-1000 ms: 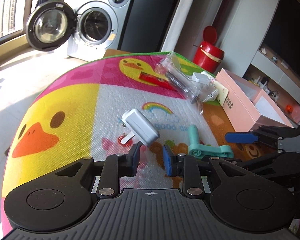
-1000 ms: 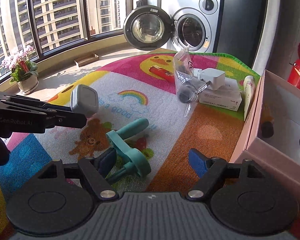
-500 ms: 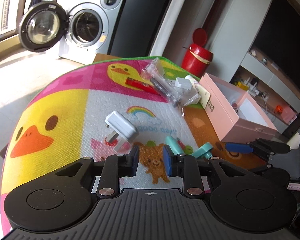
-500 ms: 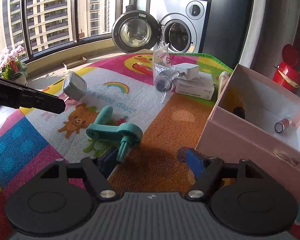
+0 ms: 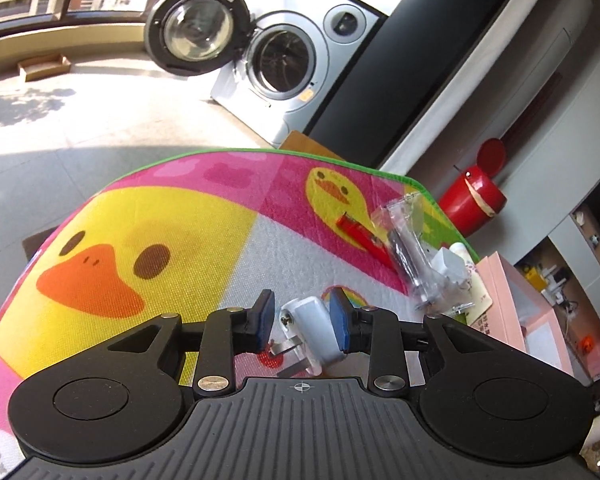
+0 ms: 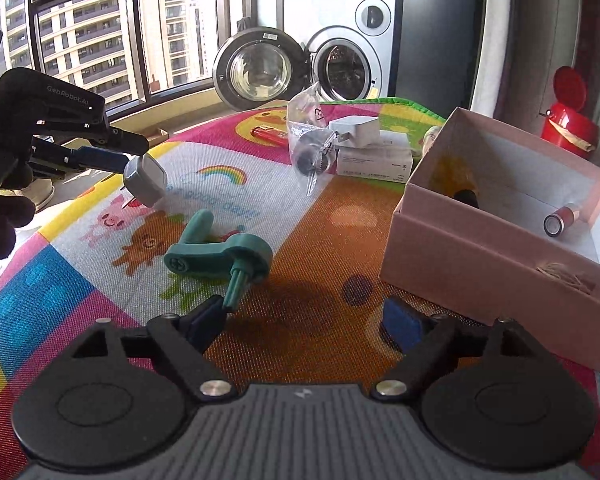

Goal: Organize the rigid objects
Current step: 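Grasp the white plug charger with the left gripper while the right gripper grasps the teal crank toy, then carry the charger and the teal toy over the pink box with both grippers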

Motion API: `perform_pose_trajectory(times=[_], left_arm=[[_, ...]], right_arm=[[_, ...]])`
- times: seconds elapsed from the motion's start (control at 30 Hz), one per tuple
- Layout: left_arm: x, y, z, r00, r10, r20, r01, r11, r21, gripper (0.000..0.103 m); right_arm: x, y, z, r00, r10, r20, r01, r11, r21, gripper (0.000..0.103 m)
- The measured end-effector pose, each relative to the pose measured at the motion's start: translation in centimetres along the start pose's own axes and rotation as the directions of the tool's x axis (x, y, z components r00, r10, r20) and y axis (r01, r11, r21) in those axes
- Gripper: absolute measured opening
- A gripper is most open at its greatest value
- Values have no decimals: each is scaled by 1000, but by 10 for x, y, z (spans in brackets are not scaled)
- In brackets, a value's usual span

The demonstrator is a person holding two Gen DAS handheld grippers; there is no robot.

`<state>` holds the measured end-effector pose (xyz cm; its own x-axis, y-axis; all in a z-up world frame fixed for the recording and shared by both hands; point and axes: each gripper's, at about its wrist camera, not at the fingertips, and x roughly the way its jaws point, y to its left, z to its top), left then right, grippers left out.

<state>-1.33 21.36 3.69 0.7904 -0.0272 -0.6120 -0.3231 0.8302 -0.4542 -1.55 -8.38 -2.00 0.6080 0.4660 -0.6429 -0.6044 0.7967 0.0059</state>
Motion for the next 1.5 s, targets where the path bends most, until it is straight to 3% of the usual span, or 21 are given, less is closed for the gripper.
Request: perform_pose_trajectory(times=[0.37,0.57,0.67,0.9,1.03,1.2,1.37,1.5], left_arm=[[26,-35,-19,997,17,-74,-1,978,210,35],[21,-51,-44,997,35,-65,-5,909,417,36],[19,-44,-44,998,9,-60,15,925,381,37],[8,-24,-42,993,-85,-79,105,948,302,36],[1,-19,-44,993,-89,-78,108,948,299,35],[-7,-24,-54,995,-74,-64,93,927,364,34],[-16,-38,-67,997,-56,-59,77,886,458,33],[-29,-54,-77,990,-111,-90,141,862,487,28]], right_arm=[[0,0,0,1000,0,-1,0,1000,3,88],[2,0,1,1000,1,-11,-1,1000,1,95],[5,0,2,1000,1,-28,-1,1000,0,100],[0,22,11,997,78,24,-77,997,-32,99],[17,43,24,997,79,-6,-79,996,-49,94],[27,51,33,998,62,-26,-64,995,-75,71],[0,38,25,997,70,-28,-73,994,-87,71],[-42,19,6,999,48,-5,-48,995,-87,71]])
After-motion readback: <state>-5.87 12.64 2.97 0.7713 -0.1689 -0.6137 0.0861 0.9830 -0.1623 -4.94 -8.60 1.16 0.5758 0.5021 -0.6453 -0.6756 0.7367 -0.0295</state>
